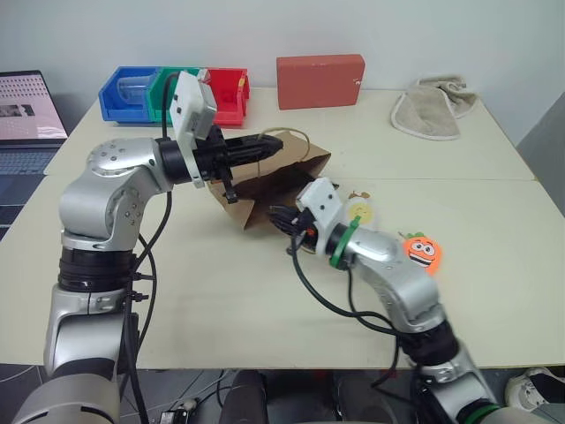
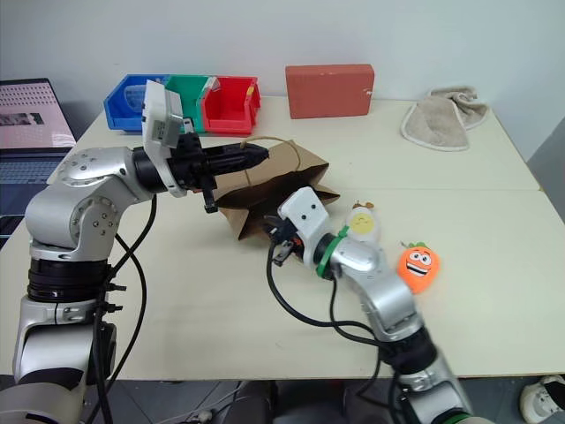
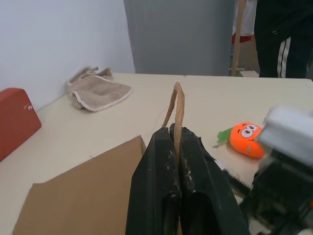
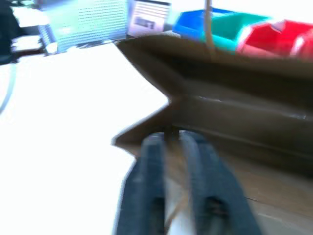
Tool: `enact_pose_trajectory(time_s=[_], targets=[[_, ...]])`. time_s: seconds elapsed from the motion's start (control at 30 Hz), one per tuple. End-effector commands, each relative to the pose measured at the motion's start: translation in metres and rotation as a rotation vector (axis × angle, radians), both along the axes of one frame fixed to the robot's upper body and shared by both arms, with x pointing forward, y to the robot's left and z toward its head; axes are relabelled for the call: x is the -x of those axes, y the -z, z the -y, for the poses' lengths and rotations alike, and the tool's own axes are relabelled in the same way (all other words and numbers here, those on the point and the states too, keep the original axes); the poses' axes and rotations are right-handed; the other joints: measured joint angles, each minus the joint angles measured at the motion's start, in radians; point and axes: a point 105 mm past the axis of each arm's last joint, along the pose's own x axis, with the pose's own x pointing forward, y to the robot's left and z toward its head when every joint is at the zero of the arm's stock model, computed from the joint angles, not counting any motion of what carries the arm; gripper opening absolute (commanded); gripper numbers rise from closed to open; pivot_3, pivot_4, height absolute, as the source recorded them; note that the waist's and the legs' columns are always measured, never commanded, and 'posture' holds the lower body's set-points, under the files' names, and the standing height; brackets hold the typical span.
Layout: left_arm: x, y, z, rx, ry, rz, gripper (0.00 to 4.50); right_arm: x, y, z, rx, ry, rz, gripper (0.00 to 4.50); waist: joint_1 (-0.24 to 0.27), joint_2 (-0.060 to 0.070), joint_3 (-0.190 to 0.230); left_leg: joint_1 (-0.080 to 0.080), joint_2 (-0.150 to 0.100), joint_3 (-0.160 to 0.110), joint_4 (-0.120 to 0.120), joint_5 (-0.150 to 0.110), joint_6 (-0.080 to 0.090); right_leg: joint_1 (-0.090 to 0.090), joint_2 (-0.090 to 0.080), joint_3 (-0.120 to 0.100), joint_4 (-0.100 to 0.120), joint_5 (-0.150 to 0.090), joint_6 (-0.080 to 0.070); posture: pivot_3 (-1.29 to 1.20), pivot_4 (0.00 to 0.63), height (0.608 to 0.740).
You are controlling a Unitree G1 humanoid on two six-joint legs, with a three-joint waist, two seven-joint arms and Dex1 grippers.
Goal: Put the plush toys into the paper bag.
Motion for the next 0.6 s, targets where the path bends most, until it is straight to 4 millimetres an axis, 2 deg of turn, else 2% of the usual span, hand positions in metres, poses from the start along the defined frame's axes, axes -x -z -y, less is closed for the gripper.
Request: enact_pose_trajectory(time_s=[0.03,0.13,0.17,0.27,0.4,0.5,0.57,0.6], targets=[[0.008,-0.005,0.007,-0.022,0.034,0.055,0.0,0.016,-0.043,0.017,0.005,-0.035,0.146,2.02,0.0,0.0,0.0,0.0,0.0,0.0,0.0,0.0,0.0,0.0,0.0,0.0,0.0,0.0,0.0,0.0,0.15,0.74],[0.009,-0.003,0.009,-0.023,0.038,0.051,0.0,0.023,-0.043,0.038,0.107,-0.051,0.168,3.07,0.002,0.0,0.0,0.0,0.0,0.0,0.0,0.0,0.0,0.0,0.0,0.0,0.0,0.0,0.0,0.0,0.15,0.74],[0.01,-0.001,0.011,-0.024,0.045,0.047,0.0,0.02,-0.038,0.053,0.182,-0.012,0.185,3.47,0.004,0.0,0.0,0.0,0.0,0.0,0.0,0.0,0.0,0.0,0.0,0.0,-0.001,0.0,0.0,0.0,0.15,0.74],[0.014,0.002,0.013,-0.023,0.068,0.025,0.0,0.011,-0.004,0.095,0.456,0.058,0.174,4.48,0.017,0.0,0.0,-0.001,-0.001,0.001,-0.001,0.0,0.0,0.001,-0.001,0.0,-0.004,0.0,0.0,0.0,0.15,0.74],[0.016,0.005,0.014,-0.021,0.073,0.01,0.0,0.004,0.02,0.112,0.592,0.079,0.178,4.48,0.01,-0.001,0.0,-0.001,-0.001,0.002,0.0,0.0,0.0,0.001,-0.001,0.001,-0.006,0.0,0.0,0.0,0.15,0.74],[0.016,0.004,0.014,-0.017,0.067,0.01,0.0,-0.009,0.049,0.124,0.716,0.113,0.197,4.48,0.002,-0.001,0.0,0.0,-0.001,0.003,0.0,0.0,0.0,0.001,-0.001,0.002,-0.005,0.0,0.0,0.0,0.15,0.74],[0.017,0.002,0.014,-0.008,0.066,0.009,0.0,-0.017,0.056,0.125,0.749,0.127,0.226,4.48,0.002,-0.001,0.0,0.0,-0.001,0.003,0.0,0.0,0.0,0.001,-0.001,0.003,-0.005,0.0,0.0,0.0,0.15,0.74],[0.017,0.002,0.014,-0.009,0.064,0.01,0.0,-0.021,0.057,0.125,0.751,0.139,0.237,4.31,0.002,-0.001,0.0,0.0,-0.001,0.003,0.0,0.0,0.0,0.001,-0.001,0.003,-0.005,0.0,0.0,0.0,0.15,0.74]])
